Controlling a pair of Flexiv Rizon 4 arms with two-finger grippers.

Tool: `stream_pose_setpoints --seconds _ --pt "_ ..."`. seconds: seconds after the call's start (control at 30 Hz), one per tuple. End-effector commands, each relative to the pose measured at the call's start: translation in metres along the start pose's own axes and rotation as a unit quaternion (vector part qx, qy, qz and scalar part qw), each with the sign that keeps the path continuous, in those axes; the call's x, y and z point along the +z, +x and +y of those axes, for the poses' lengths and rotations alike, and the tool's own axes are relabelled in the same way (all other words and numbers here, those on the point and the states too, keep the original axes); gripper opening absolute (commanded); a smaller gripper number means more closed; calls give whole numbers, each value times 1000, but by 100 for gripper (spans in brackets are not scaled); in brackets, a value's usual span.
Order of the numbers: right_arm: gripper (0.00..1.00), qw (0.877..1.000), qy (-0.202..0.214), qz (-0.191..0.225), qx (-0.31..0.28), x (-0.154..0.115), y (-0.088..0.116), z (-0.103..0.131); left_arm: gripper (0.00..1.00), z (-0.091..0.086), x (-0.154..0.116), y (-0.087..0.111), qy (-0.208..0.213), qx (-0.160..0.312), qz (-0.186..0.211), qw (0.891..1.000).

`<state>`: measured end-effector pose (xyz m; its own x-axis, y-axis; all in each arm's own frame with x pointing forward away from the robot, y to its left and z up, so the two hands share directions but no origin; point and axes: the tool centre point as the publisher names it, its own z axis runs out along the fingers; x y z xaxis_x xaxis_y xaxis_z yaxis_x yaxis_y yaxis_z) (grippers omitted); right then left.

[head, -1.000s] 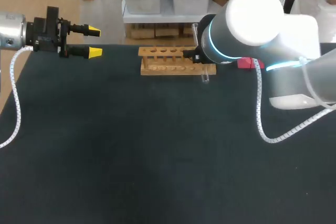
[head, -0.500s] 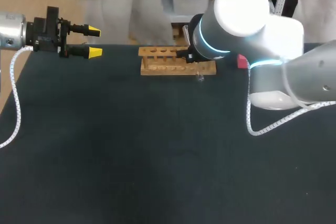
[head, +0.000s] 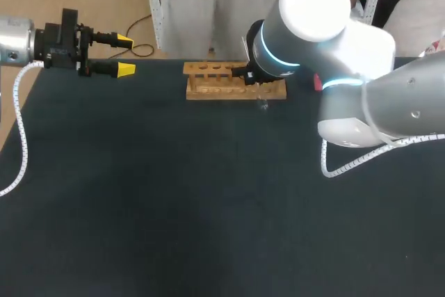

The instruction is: Grasp the test tube, adjust it, and insert it.

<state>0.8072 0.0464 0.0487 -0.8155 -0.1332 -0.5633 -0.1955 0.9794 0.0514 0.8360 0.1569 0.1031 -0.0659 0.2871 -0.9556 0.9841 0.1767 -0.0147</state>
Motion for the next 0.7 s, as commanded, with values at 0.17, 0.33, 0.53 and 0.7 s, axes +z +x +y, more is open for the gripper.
stream_pose_setpoints --seconds 0.17,0.33,0.53,0.7 --pt "0 1000 -4 10 -2 5 -1 1 100 1 0 1 0 1 -1 1000" --pt "0 1000 -9 18 -3 8 0 2 100 1 0 1 0 1 -1 1000" --pt "0 1000 -12 27 -4 12 4 2 100 1 0 1 0 1 -1 1000" --pt "0 999 -15 33 -5 14 6 2 100 1 0 1 0 1 -1 1000"
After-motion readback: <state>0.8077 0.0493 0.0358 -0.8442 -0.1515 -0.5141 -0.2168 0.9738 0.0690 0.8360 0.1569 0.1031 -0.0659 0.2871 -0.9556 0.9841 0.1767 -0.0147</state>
